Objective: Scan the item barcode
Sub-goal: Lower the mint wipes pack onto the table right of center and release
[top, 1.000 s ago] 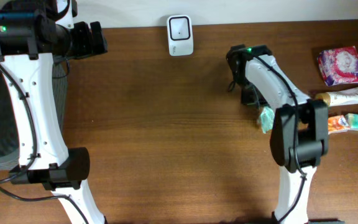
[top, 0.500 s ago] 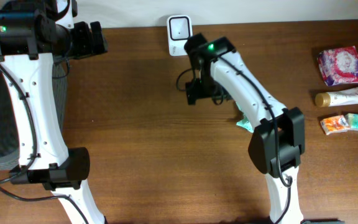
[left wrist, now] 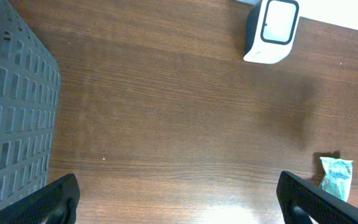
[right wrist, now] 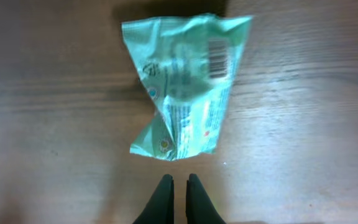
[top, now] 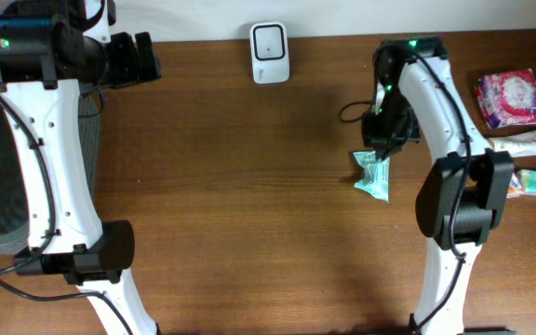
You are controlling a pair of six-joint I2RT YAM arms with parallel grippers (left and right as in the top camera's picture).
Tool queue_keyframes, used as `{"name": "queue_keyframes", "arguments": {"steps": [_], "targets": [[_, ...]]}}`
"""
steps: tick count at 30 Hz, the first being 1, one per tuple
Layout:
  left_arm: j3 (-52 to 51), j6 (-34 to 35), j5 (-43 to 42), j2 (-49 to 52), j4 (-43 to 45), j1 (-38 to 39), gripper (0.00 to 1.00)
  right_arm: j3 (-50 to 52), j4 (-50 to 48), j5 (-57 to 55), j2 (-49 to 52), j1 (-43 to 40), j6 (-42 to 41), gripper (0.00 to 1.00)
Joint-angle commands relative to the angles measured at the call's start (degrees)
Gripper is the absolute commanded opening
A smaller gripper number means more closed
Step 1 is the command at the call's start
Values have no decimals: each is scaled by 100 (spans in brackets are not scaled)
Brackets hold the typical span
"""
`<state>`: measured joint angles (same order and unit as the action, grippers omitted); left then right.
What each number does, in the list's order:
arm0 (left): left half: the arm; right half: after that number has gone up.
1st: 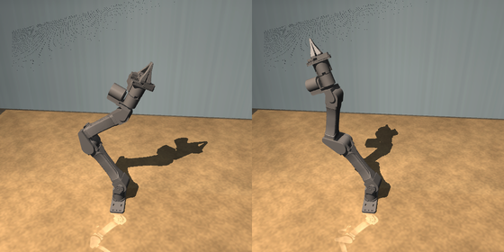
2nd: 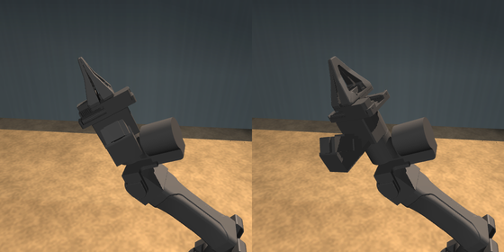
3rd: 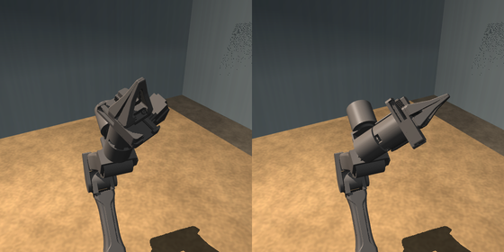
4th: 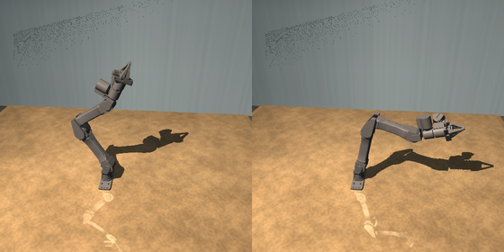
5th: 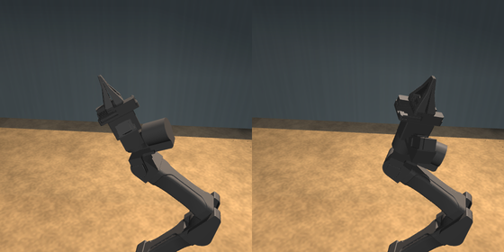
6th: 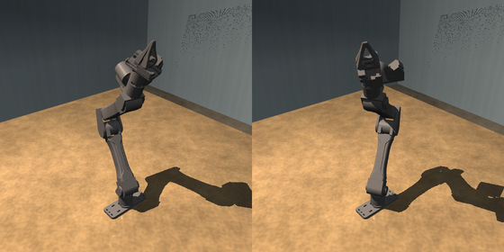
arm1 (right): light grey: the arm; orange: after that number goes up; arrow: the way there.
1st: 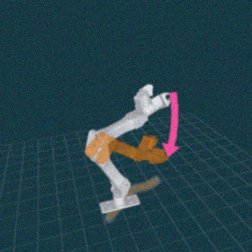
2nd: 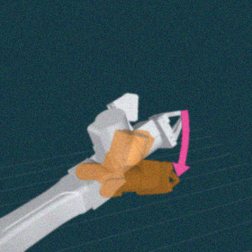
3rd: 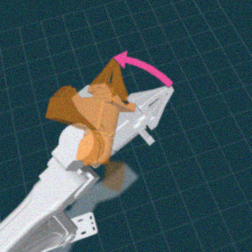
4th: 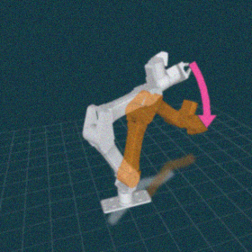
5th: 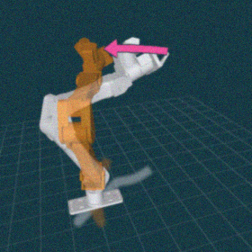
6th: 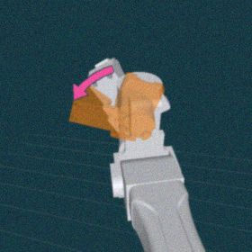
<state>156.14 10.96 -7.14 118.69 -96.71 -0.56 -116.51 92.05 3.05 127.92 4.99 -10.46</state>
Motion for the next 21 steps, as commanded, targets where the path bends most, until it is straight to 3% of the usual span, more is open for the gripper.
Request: {"name": "queue_keyframes", "arguments": {"steps": [1,5,8,12,16,21], "targets": [[68,-28,-59,-151,0,0,99,793,-553,81,-15,39,120,4],[68,-28,-61,-151,0,0,99,1937,-1488,83,-15,39,52,4],[68,-28,-59,-151,0,0,99,2221,-1755,201,-15,61,-208,4],[68,-28,-59,-151,0,0,99,1259,-984,564,-125,59,-72,4],[68,-28,-59,-151,0,0,99,37,146,-197,-125,59,-28,5],[68,-28,-59,-151,0,0,99,-66,417,-638,-107,-15,-26,7]]}}
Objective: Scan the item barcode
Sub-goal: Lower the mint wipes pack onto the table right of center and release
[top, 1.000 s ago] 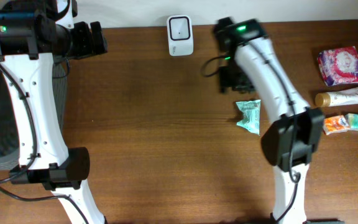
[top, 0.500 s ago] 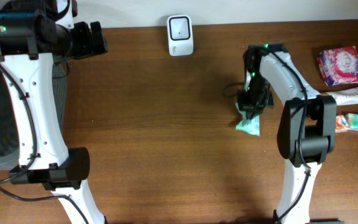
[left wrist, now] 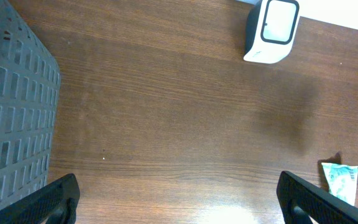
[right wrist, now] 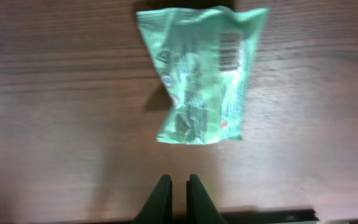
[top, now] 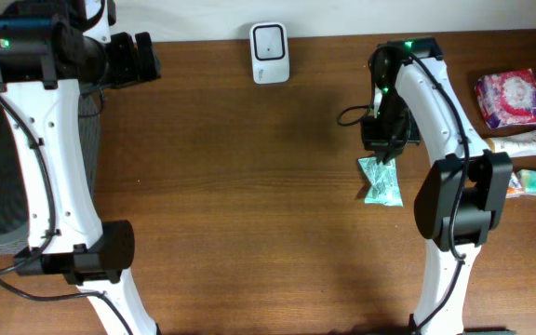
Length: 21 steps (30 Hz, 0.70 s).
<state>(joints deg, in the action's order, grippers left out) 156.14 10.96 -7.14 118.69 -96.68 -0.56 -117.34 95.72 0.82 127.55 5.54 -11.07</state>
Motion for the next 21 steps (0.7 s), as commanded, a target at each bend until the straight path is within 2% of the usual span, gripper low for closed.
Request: {"name": "queue_keyframes", "arguments": {"steps": [1,8,15,19,21], "targets": [[68,-28,-59,-151,-2,0,99,105,50,-437,-68,-81,35,7],[68,-28,-59,-151,-2,0,99,1248,-804,-605,-68,-81,33,7],[68,-28,-59,-151,-2,0,99,2706,-2761,-728,-68,-79,35,4],[68,-28,-59,-151,-2,0,99,2485,-2824,509,-87,37,297,4],[68,-28,-59,-151,-2,0,99,1969,-2605,1311,-87,234,428,4]]}}
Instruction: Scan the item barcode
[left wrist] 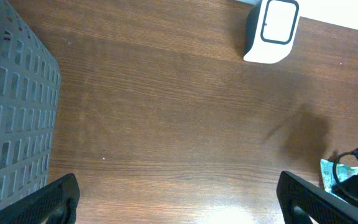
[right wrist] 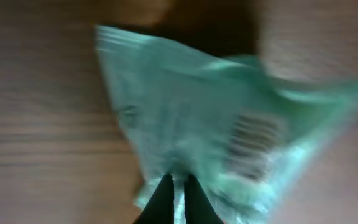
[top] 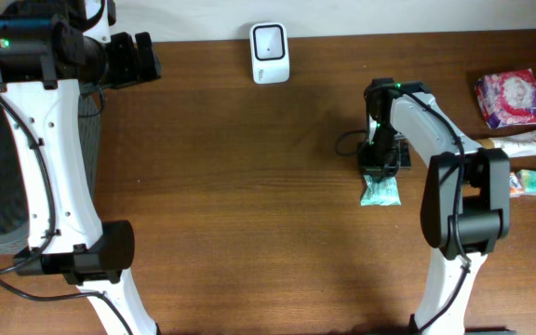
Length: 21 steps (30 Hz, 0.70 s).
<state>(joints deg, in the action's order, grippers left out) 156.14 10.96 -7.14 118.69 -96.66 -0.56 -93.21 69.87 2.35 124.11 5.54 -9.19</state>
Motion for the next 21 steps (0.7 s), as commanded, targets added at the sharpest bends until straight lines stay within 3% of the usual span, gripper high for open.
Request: {"name": "queue_keyframes", "arguments": {"steps": [1,4,5,6,7,8,9,10,15,21], "targets": [[68,-28,-59,-151,-4,0,99,-719,125,1421,256,341,278,5],[68,-28,-61,-151,-4,0,99,-1749,758,1530,256,706,341,13],[68,-28,-59,-151,-4,0,99,-2009,931,1368,256,728,339,22],[68,-28,-61,-151,-4,0,99,-2341,1156,1169,256,680,337,41],[68,-28,-59,-151,-4,0,99,-2492,1261,1040,256,603,317,47],[68,-28,-59,-151,-4,0,99,-2618,1368,957,256,468,317,64],[68,-28,-59,-151,-4,0,99,-2695,1482,942,256,286,319,69],[68,-28,-59,-151,-4,0,99,-2702,1635,942,256,-37,378,81],[68,-28,-61,-151,-4,0,99,-2306,2205,1209,269,-1023,1506,93],[68,-28,-59,-151,-4,0,99,-1274,1703,2146,269,-1729,2142,98]]}}
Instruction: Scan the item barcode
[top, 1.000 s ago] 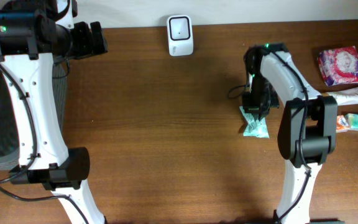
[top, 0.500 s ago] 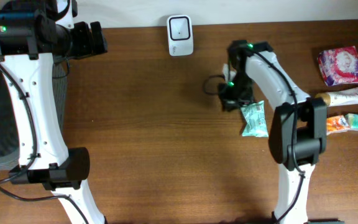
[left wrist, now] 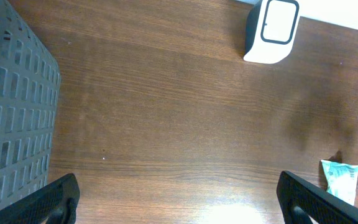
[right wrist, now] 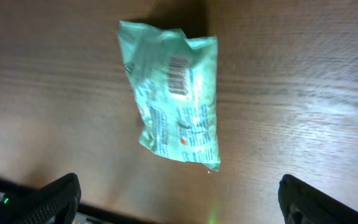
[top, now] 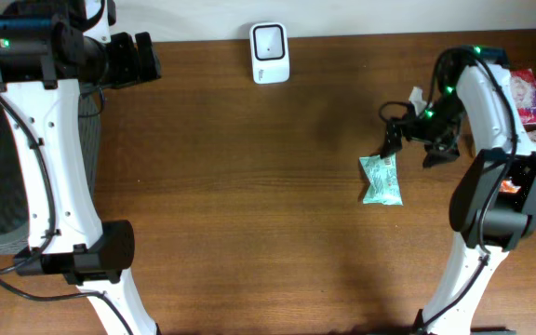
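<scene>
A crumpled green packet [top: 381, 179] lies flat on the wooden table, right of centre, with its barcode [right wrist: 179, 67] facing up. It also shows in the left wrist view, where the packet [left wrist: 340, 180] sits at the right edge. My right gripper [top: 409, 149] hangs above and just to the far right of it. That gripper [right wrist: 179, 199] is open wide and holds nothing. The white scanner [top: 269, 53] stands at the table's far edge, well to the left of the packet. My left gripper [top: 142, 58] is high at the far left. It [left wrist: 179, 199] is open and empty.
A grey slatted basket fills the left side beside the left arm. A pink packet [top: 529, 88] and a white tube lie at the right edge, behind the right arm.
My right gripper was shut and low against the green packet. Now it is open, higher, and off to the right. The packet lies in about the same spot. The left arm has not moved.
My shut right gripper stood by the tilted packet. Then the packet lay slightly further right and straighter. After that the shut fingers were close down on it. Now the gripper is open and clear, and the packet rests barcode up.
</scene>
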You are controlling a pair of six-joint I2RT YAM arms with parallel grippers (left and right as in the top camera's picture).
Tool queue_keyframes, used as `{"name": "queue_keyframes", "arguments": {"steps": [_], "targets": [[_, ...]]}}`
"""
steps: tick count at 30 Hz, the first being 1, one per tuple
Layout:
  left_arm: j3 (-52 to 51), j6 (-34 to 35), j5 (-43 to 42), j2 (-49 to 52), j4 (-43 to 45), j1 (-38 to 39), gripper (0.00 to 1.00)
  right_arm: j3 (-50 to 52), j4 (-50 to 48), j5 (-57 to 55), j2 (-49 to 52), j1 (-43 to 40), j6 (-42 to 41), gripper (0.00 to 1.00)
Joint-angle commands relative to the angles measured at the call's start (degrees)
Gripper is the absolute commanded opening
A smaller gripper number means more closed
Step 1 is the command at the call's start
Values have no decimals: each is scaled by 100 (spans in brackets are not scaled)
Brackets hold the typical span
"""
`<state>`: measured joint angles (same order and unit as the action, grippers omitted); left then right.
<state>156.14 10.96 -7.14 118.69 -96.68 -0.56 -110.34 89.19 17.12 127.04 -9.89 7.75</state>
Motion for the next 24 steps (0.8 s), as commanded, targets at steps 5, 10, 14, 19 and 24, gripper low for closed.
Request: {"name": "queue_keyframes", "arguments": {"steps": [5,10,14,19,24], "targets": [[68,-28,-59,-151,-2,0,99,1534,-938,1541,-24,-365,1169,91],[68,-28,-59,-151,-2,0,99,2568,-2068,2175,-24,-361,1145,60],[68,-28,-61,-151,-2,0,99,2804,-2350,2618,-24,-190,1128,33],[68,-28,-59,-151,-2,0,99,2684,-2756,3392,-24,566,820,9],[68,-28,-61,-151,-2,0,99,2031,-3130,3338,-26,1513,173,4]]}}
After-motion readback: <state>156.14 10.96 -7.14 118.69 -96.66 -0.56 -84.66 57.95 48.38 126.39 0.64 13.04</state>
